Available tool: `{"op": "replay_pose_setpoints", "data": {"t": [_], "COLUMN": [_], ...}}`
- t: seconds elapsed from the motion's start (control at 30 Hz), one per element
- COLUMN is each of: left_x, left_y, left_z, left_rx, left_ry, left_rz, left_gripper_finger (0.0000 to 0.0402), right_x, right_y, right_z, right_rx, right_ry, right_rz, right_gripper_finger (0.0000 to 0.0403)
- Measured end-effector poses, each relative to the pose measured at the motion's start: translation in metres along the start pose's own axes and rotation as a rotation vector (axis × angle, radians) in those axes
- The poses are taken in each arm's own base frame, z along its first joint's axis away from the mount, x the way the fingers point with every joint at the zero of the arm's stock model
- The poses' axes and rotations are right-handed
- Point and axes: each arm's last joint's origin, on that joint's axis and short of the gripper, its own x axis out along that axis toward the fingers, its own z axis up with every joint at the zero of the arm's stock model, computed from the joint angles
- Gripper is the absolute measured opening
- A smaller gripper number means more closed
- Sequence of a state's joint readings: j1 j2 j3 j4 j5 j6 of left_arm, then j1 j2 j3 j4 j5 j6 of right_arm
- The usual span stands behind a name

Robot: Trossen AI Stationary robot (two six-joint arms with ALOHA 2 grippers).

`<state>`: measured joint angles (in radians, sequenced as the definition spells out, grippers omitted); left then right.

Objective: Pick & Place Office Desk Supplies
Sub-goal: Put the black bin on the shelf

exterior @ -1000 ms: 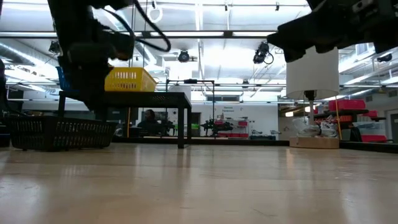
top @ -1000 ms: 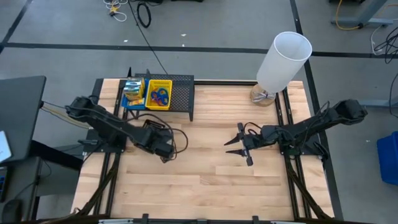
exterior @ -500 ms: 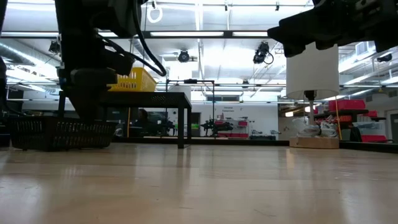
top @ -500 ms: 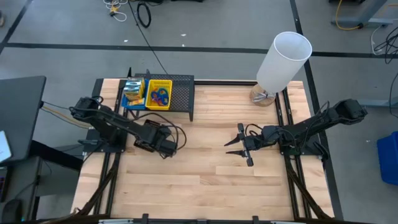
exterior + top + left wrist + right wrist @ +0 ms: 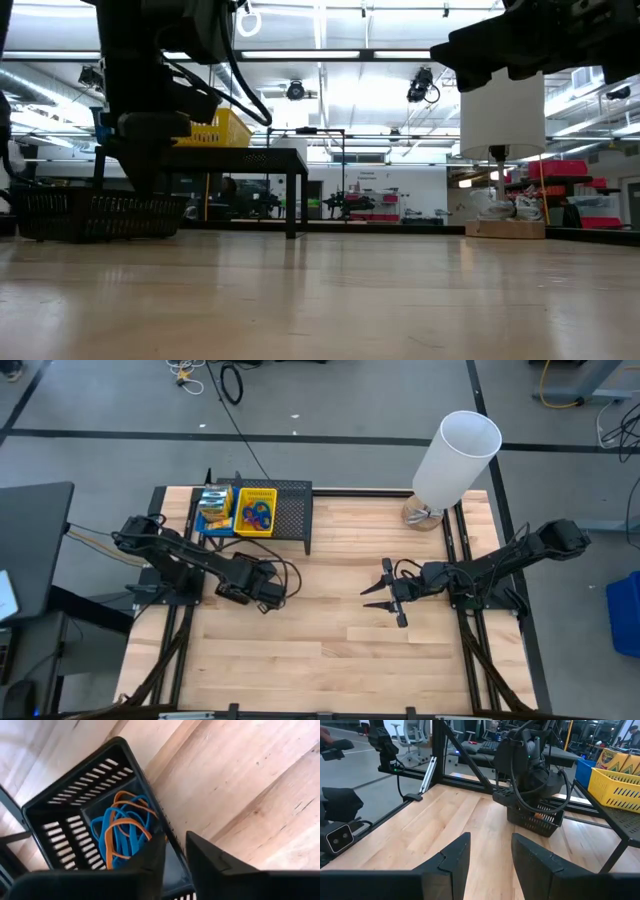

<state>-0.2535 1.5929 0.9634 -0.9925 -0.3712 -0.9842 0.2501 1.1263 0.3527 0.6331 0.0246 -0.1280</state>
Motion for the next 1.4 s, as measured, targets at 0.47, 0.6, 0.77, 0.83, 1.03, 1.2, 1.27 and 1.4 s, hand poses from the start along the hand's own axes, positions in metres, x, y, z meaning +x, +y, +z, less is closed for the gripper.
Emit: {"op": "replay_pose_setpoints", "data": {"t": [0.47,0.6,0.77,0.83,1.03,1.2,1.27,1.4], "left_x": [-0.002,-0.004,-0.010,-0.013,-0.020,-0.032,-0.039,-0.053], "left_y": [-0.015,-0.023,-0.036,-0.041,-0.051,-0.059,-0.061,-0.058], "left_z": [0.011,0.016,0.022,0.022,0.021,0.017,0.013,0.003], "left_rx": [0.051,0.084,0.227,0.296,0.376,0.582,0.689,0.855], "left_ry": [-0.106,-0.141,-0.183,-0.202,-0.274,-0.336,-0.329,-0.266], "left_rz": [-0.148,-0.243,-0.430,-0.494,-0.578,-0.614,-0.617,-0.511], "left_gripper_finger": [0.0006,0.0004,0.0003,0.0003,0.0003,0.0019,0.0031,0.0055], "right_x": [0.000,0.000,0.000,0.000,0.000,0.000,0.000,0.000], "right_y": [0.000,0.000,0.000,0.000,0.000,0.000,-0.001,-0.001], "right_z": [0.000,0.001,0.001,0.000,0.000,0.000,0.000,0.000], "right_rx": [0.000,0.000,-0.013,-0.029,-0.045,-0.062,-0.069,-0.072], "right_ry": [0.000,-0.006,-0.006,-0.002,0.001,0.002,0.006,0.008], "right_rz": [0.000,-0.001,0.000,0.000,0.000,-0.008,-0.027,-0.032], "right_gripper_finger": [0.0153,0.0153,0.0153,0.0153,0.0153,0.0153,0.0153,0.0153]}}
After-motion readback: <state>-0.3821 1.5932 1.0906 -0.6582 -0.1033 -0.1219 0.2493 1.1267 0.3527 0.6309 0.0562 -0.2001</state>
